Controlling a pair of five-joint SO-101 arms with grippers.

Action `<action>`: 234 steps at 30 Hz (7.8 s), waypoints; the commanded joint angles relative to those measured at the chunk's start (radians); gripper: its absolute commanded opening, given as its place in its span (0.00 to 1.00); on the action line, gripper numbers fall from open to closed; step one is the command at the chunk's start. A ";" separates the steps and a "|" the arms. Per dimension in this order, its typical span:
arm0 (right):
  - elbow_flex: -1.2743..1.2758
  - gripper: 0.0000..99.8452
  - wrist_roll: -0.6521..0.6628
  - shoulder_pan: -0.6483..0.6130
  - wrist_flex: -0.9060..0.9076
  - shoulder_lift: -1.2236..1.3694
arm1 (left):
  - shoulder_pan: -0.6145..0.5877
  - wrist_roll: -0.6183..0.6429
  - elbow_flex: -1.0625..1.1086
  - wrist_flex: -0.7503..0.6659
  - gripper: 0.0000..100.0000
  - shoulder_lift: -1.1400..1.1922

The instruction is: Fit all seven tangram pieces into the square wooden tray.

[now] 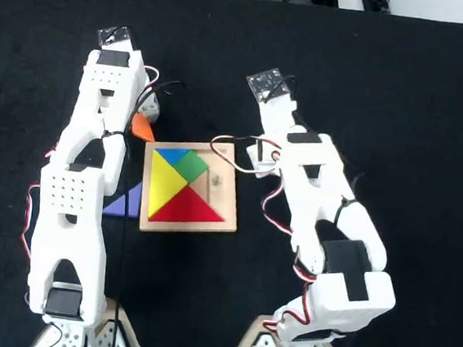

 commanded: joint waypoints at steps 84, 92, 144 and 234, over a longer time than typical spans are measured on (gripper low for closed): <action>-0.044 0.01 -0.123 0.158 -0.025 -0.064 | 0.579 0.212 0.842 -0.258 0.18 -0.671; -0.044 0.01 -0.123 0.160 -0.025 -0.065 | 0.576 0.196 0.826 -0.258 0.20 -0.671; 0.150 0.01 -0.017 -0.387 0.456 -0.326 | -0.332 -0.186 1.833 -0.361 0.31 -1.820; 0.216 0.01 -0.063 -0.041 0.117 -0.354 | -0.096 -0.879 1.595 -0.459 0.34 -1.272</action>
